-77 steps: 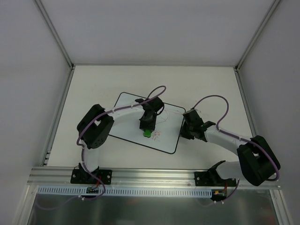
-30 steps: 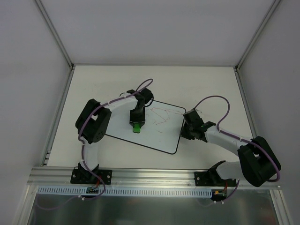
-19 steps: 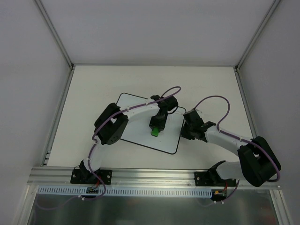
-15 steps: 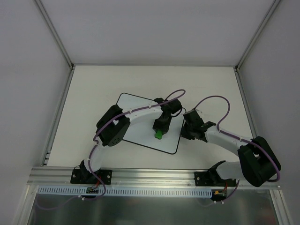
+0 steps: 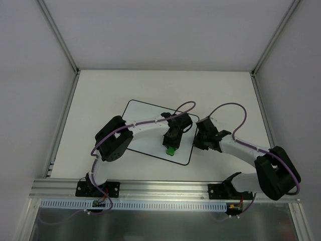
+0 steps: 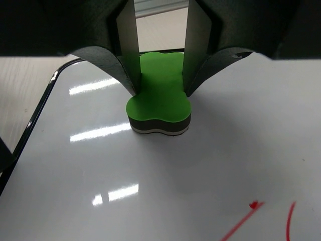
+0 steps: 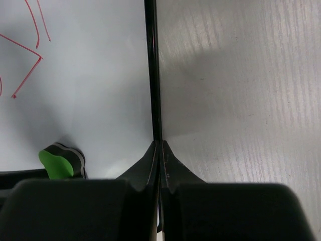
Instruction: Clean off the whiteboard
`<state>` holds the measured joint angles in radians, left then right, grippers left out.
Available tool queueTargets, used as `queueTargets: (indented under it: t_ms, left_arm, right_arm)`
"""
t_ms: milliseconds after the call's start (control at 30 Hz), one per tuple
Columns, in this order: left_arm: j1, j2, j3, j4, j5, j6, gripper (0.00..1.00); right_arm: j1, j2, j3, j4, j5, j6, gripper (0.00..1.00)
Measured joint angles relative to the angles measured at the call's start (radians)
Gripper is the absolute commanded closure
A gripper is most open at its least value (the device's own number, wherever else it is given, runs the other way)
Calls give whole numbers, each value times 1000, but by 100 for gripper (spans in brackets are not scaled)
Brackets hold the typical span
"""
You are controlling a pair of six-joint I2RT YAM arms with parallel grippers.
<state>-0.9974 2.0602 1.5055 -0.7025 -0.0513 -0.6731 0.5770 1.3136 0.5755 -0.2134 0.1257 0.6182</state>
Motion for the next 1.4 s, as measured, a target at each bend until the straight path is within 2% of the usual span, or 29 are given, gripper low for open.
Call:
queueTargets:
  t_ms: [233, 400, 733, 933, 1067, 1267, 1400]
  left_arm:
    - [-11, -43, -64, 23, 26, -22, 100]
    - [32, -56, -82, 33, 46, -17, 100]
    - [352, -65, -78, -37, 1, 79, 100]
    - [492, 13, 42, -92, -59, 169, 100]
    - [536, 80, 149, -136, -98, 213, 100]
    - [537, 185, 318, -230, -118, 264, 100]
    - [484, 239, 406, -253, -124, 286, 100]
  right_arm:
    - [0, 0, 0, -1, 2, 3, 100]
    - [0, 0, 0, 0, 2, 3, 100]
    - [0, 0, 0, 0, 1, 2, 100]
    - [1, 0, 0, 0, 1, -2, 100]
    - [1, 2, 1, 1, 0, -3, 100]
    - [1, 9, 4, 6, -2, -7, 100]
    - [1, 10, 4, 7, -2, -9, 100]
